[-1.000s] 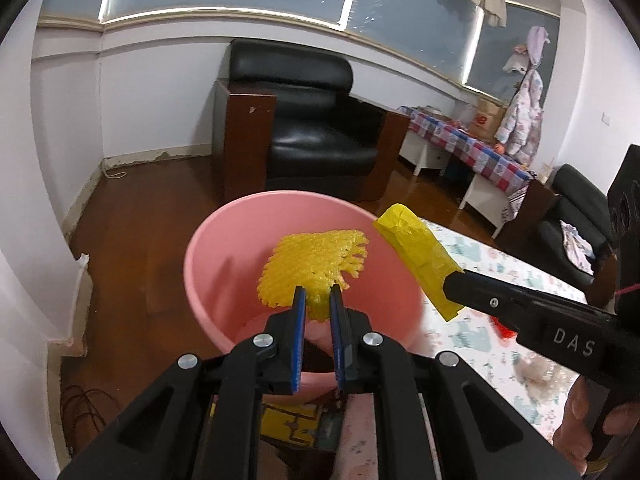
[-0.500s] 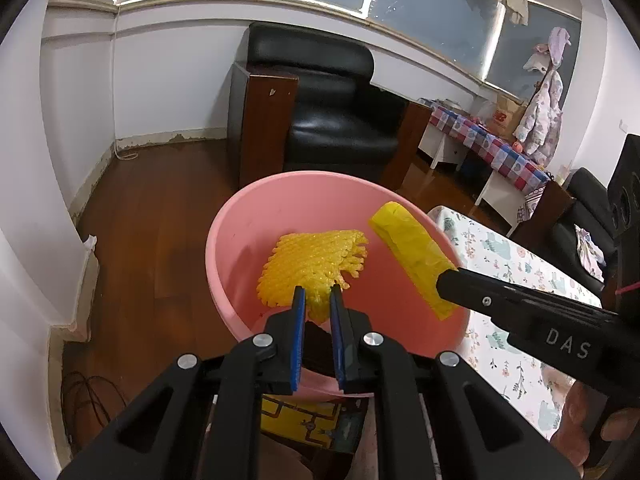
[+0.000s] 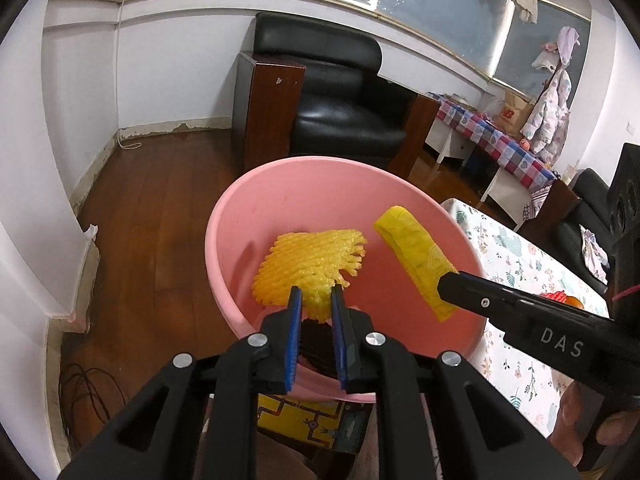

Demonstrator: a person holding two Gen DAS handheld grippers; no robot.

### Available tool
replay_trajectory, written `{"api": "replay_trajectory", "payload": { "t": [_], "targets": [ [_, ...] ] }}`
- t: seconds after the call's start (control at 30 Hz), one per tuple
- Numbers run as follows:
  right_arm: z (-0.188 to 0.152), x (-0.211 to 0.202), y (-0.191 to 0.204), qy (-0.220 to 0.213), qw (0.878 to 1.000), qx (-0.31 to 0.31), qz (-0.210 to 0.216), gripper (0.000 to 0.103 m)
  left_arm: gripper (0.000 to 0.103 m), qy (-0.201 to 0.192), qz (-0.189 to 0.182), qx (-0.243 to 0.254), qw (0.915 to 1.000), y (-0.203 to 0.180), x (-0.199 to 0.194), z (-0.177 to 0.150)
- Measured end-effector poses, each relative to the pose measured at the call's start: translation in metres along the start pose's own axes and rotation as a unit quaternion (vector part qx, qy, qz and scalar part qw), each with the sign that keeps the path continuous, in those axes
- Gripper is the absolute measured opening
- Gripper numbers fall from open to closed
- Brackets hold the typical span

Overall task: Collect trash
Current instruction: 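Open both tools to drop the yellow mesh and yellow bag into the bucket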

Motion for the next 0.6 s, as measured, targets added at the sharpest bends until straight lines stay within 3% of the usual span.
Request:
{"api": "replay_trajectory", "payload": {
  "t": [0.1,0.27,0.43,0.6],
  "targets": [
    [0.000,0.001,-0.002,0.004,1.000,0.000,-0.002,0.011,0.016,-0.001,0.000,-0.002,1.0000,-0.001,-0.001,0.000],
    [-0.001,0.001,-0.004,0.007,1.000,0.003,0.001,0.013,0.027,0.002,-0.003,-0.007,1.0000,-0.001,0.000,-0.001],
    [-0.002,-0.006,-0.004,-0.004,1.000,-0.001,0.009,0.029,0.030,-0.002,-0.003,-0.004,1.0000,-0.004,-0.004,-0.002],
    [-0.001,-0.017,-0.002,-0.019,1.000,-0.011,0.006,0.030,0.031,-0.005,-0.004,-0.002,1.0000,-0.007,-0.009,-0.004]
  ]
}}
Point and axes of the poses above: each gripper's, at about its wrist camera, not at the fingertips, and x roughly the way its jaws point, y to its left, z to its top, the point moved 2 cm from there along x, roughly the way its jaws point, and after that the axes turned 2 degrees about z, right-handed, at the moved point
